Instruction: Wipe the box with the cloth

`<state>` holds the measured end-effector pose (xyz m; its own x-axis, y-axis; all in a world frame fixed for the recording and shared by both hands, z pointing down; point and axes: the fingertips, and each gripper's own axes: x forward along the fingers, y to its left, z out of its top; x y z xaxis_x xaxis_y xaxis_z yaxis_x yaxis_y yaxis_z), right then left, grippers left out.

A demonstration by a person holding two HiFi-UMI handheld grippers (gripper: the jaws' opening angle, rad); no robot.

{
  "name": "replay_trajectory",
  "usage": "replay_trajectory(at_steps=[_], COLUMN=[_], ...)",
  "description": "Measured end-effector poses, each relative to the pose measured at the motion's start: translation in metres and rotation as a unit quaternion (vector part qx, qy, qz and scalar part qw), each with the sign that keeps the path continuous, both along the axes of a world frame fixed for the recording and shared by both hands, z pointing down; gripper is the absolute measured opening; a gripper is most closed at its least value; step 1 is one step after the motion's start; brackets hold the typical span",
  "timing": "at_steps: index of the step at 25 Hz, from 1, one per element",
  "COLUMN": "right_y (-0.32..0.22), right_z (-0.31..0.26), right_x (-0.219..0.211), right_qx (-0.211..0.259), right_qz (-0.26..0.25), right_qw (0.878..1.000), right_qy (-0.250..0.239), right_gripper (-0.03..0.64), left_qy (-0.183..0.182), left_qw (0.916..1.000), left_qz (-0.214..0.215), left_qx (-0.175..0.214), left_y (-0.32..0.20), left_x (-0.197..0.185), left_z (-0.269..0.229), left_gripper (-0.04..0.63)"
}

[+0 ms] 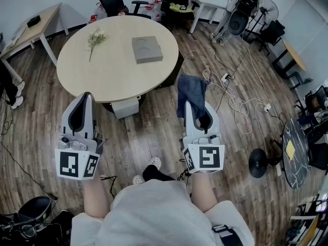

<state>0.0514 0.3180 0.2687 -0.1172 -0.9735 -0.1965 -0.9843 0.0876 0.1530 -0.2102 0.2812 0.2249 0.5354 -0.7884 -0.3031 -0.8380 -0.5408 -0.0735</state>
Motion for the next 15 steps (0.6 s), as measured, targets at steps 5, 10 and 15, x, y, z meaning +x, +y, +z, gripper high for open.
replay_trajectory(at_steps=[5,10,15], right_y=[-0.006,-0.018,-0.041], right_z=[-0.004,0.000,0.001], right_x=[0.001,0.002,0.007], right_qx=[0.005,0.001,0.002], right_qz=[-0.003,-0.005,-0.007], right_qw=[1.000,1.000,1.000], right_qy=[0.000,0.001,-0.001], right_gripper=[0.091,0.091,0.091], left_qy=[0.000,-0.001,-0.002], left_qw=[1.0000,1.0000,1.0000], left_qz=[0.000,-0.002,0.003], left_qx=[0.002,0.002,0.003], left_y=[-0.006,-0.016,-0.034], left_x=[0.003,0.005,0.012], left_z=[-0.002,0.001,0.002], left_gripper=[0.008,0.008,0.008])
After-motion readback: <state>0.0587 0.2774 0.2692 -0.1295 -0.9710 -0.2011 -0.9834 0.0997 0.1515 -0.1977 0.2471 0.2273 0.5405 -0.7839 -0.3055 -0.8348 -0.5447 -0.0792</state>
